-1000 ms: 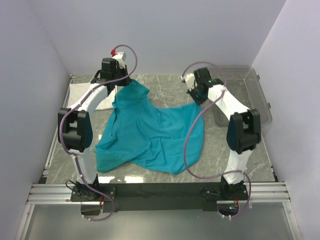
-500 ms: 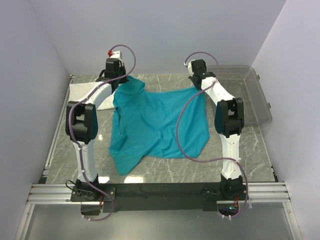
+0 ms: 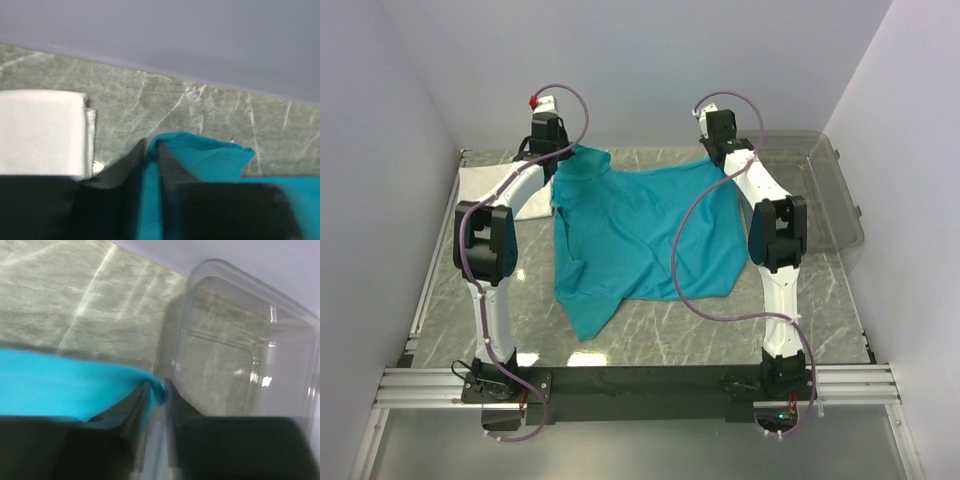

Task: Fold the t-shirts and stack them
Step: Flatten the tshirt out

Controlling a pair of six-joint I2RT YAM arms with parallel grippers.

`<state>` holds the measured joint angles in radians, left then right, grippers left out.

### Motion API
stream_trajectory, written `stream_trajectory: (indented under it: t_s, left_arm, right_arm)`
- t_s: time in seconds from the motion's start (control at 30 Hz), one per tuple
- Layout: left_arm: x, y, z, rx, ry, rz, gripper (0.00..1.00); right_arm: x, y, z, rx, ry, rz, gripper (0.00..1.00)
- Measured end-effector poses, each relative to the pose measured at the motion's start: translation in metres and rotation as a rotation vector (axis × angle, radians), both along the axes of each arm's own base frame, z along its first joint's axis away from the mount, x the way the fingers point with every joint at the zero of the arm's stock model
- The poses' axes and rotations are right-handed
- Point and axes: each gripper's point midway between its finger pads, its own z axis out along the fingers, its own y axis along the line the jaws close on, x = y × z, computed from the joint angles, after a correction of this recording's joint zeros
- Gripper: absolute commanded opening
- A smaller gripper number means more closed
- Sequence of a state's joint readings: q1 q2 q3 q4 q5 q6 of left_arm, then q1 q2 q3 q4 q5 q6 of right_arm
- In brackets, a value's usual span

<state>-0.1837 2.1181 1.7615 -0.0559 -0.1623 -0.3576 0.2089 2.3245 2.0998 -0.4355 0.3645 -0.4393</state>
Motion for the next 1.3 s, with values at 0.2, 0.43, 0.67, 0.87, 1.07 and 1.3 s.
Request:
stream_trajectory:
  t_s: [0.2,0.43,0.67,0.87,1.07,1.3]
  left_arm:
    - [0.002,-0.001,0.021,-0.001,-0.023,-0.012,0.70]
    - [-0.088,-0.003,0.060,-0.068,0.052,-0.091,0.59]
    - [-0.260,-0.019,-0.005,-0.296,0.289,-0.176,0.53]
    - [-0.362,-0.027,-0.106,-0.358,0.623,-0.120,0.55]
    - [-0.340,-0.028,-0.118,-0.308,0.615,-0.069,0.56]
    - [-0.291,-0.036,-0.130,-0.186,0.622,-0.056,0.55]
  right_arm:
    - [-0.011,0.031,-0.002,0.108,0.065,0.167,0.70]
    - [-0.152,0.084,0.014,0.283,0.306,0.670,0.70]
    - [-0.305,0.086,-0.005,0.403,0.475,0.840,0.67]
    - [-0.369,0.061,-0.068,0.442,0.663,0.667,0.67]
    - [-0.367,0.060,-0.072,0.468,0.644,0.598,0.67]
    - [-0.360,0.060,-0.073,0.472,0.617,0.571,0.67]
